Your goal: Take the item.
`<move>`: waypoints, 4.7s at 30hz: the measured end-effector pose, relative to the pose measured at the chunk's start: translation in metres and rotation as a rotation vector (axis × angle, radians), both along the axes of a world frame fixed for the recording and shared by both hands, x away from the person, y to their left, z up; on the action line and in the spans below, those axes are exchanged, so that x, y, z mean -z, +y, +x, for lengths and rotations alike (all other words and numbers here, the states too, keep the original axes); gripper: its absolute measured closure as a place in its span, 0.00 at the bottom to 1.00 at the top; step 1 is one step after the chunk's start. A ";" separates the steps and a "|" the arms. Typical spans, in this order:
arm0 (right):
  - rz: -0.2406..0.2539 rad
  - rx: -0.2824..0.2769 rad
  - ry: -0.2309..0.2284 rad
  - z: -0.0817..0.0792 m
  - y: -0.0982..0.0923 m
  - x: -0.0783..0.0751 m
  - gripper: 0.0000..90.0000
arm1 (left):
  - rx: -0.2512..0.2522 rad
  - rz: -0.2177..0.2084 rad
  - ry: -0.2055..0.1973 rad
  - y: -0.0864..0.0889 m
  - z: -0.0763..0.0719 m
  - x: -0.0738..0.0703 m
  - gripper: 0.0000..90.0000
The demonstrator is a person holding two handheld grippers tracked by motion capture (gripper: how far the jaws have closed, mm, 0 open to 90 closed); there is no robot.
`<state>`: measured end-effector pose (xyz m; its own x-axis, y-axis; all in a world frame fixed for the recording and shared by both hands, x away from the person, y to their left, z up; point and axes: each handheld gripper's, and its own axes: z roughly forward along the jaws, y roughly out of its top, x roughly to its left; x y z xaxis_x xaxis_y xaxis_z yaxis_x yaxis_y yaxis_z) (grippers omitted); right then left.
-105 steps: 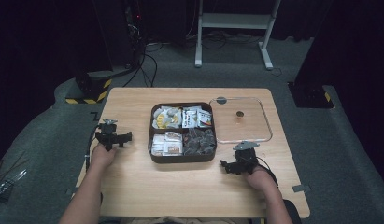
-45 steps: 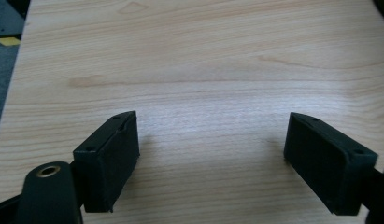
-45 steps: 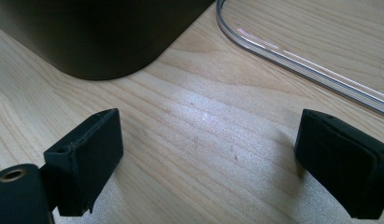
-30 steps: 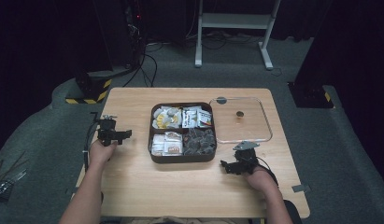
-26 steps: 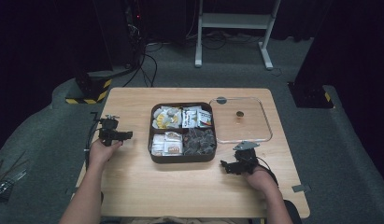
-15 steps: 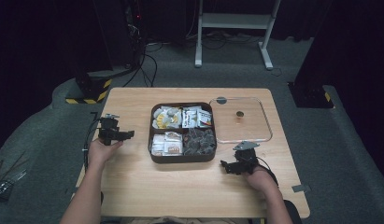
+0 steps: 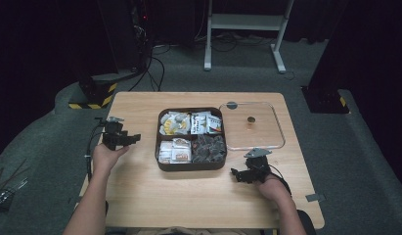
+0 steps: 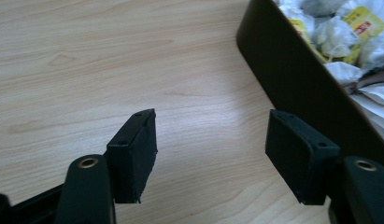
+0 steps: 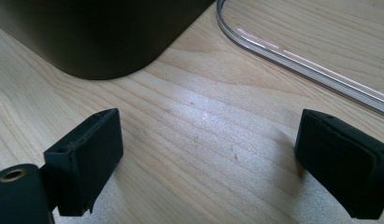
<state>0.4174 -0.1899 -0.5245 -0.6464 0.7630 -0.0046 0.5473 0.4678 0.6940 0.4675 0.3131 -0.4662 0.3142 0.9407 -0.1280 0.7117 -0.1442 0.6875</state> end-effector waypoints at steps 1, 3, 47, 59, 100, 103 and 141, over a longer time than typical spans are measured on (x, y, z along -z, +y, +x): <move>0.000 -0.001 0.000 0.000 0.000 0.000 0.09 | 0.011 -0.003 -0.001 -0.001 0.000 -0.001 0.40; -0.001 -0.001 -0.001 0.000 0.000 0.000 0.09 | 0.027 -0.015 -0.008 -0.005 0.000 -0.005 0.42; -0.001 0.038 0.001 -0.005 -0.001 0.000 0.09 | 0.307 -0.022 -0.049 -0.081 0.011 -0.018 0.55; -0.003 0.034 -0.001 -0.006 -0.001 0.000 0.09 | 0.366 0.025 -0.052 -0.103 0.012 -0.012 0.55; -0.003 0.029 -0.002 -0.012 -0.002 0.000 0.09 | 0.467 0.057 0.037 -0.127 0.028 0.005 0.95; -0.004 0.028 -0.002 -0.013 -0.002 0.000 0.09 | 0.466 0.053 0.040 -0.126 0.028 0.005 0.95; -0.003 0.025 -0.002 -0.013 -0.002 0.000 0.09 | 0.404 -0.056 -0.016 -0.089 0.017 -0.023 0.96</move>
